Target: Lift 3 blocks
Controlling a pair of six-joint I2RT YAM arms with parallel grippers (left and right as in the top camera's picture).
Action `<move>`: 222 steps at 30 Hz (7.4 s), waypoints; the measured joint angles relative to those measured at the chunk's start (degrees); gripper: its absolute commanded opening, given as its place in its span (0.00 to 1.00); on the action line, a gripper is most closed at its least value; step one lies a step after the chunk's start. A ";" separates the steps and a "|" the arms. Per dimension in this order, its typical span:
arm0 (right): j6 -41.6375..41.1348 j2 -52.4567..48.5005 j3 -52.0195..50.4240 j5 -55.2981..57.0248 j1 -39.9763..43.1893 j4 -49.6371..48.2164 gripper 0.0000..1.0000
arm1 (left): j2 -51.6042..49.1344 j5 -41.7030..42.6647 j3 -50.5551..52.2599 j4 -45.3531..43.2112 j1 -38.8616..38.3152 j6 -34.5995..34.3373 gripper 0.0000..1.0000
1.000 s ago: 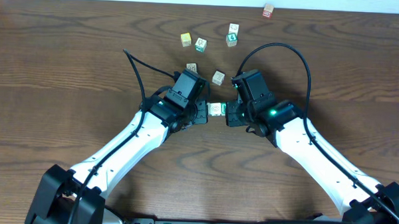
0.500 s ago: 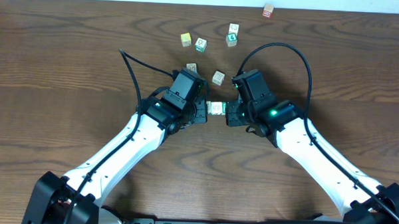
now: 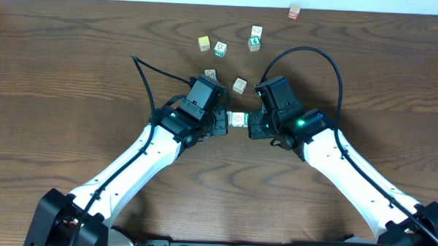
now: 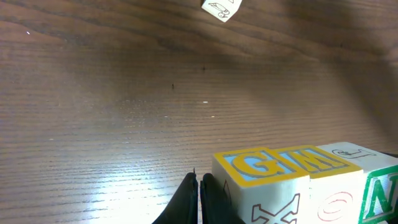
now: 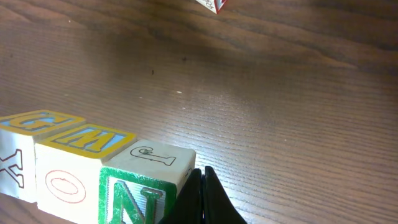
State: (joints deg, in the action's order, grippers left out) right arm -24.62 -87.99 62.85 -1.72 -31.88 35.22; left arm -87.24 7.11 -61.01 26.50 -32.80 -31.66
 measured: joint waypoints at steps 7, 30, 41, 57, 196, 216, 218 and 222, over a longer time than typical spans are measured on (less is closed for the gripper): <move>-0.26 0.44 0.87 0.02 0.00 0.15 0.01 | 1.95 -0.04 0.00 0.39 0.00 -0.02 0.07; -0.42 1.86 2.36 0.07 0.00 2.03 0.01 | 4.13 -0.02 0.00 0.37 0.00 0.00 0.07; -0.42 3.10 2.67 0.04 0.00 2.01 0.01 | 5.84 0.00 0.00 0.39 0.00 -0.02 0.07; -0.42 4.55 3.13 -0.04 0.00 2.51 0.01 | 7.78 0.04 0.00 0.39 0.00 -0.02 0.07; -0.42 5.55 3.82 1.36 0.00 4.90 0.01 | 8.39 -4.31 0.00 0.26 -3.32 3.43 0.08; -0.42 5.53 3.85 1.73 0.00 5.20 0.01 | 8.22 -4.24 0.00 0.26 -3.43 3.43 0.07; -0.42 5.53 3.85 1.73 0.00 5.22 0.01 | 8.22 -4.24 0.00 0.26 -3.43 3.43 0.08; -0.42 5.53 3.85 1.75 0.00 5.22 0.01 | 8.22 -4.24 0.00 0.26 -3.43 3.43 0.07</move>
State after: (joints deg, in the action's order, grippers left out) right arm -25.04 -82.46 66.70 0.03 -31.88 40.45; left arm -79.02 2.87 -61.01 26.76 -36.23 -28.23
